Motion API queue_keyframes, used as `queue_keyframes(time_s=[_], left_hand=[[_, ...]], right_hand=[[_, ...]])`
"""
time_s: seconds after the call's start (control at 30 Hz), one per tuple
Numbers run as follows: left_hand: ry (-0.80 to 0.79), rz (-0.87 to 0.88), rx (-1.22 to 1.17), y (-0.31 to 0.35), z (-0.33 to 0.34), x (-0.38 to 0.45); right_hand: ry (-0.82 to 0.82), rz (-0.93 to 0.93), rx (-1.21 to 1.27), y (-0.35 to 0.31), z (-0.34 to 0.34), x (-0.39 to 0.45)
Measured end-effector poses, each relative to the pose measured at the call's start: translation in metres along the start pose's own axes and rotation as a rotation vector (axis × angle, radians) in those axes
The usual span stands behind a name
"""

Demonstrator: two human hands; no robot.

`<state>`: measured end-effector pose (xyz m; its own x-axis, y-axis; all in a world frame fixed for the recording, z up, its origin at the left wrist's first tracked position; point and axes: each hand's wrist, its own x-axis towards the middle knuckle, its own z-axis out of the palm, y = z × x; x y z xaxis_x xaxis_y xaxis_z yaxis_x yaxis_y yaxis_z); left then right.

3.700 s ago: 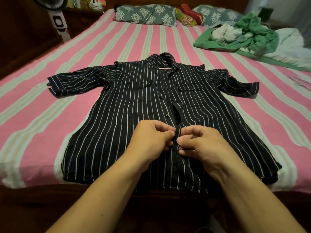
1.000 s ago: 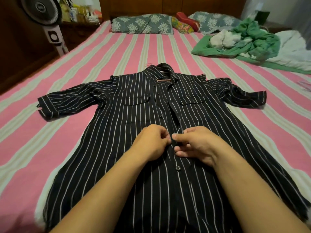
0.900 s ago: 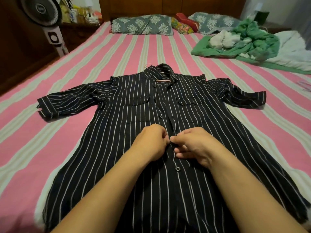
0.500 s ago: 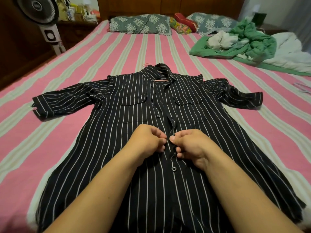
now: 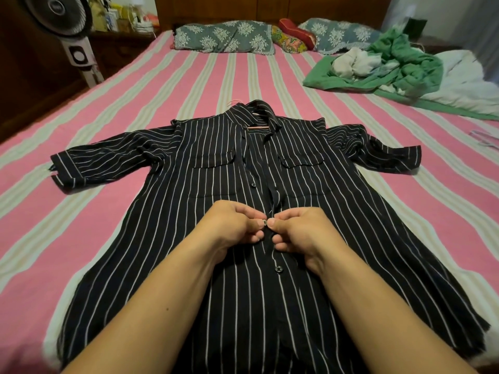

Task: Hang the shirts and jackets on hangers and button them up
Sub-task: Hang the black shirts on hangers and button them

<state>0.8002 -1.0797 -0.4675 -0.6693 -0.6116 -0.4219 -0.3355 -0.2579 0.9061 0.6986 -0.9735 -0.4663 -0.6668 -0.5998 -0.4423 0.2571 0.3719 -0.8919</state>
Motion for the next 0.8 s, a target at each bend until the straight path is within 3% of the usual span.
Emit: queue_keyframes(time_s=[0.3, 0.63, 0.8], left_hand=[[0.019, 0.042, 0.072, -0.001, 0.001, 0.001], [0.06, 0.043, 0.199, -0.001, 0.002, 0.0], [0.087, 0.071, 0.241, -0.001, 0.005, 0.0]], right_hand=[[-0.072, 0.037, 0.048, -0.003, -0.006, -0.001], [-0.299, 0.127, 0.032, -0.013, -0.022, -0.003], [-0.278, 0.101, 0.033, -0.011, -0.019, -0.002]])
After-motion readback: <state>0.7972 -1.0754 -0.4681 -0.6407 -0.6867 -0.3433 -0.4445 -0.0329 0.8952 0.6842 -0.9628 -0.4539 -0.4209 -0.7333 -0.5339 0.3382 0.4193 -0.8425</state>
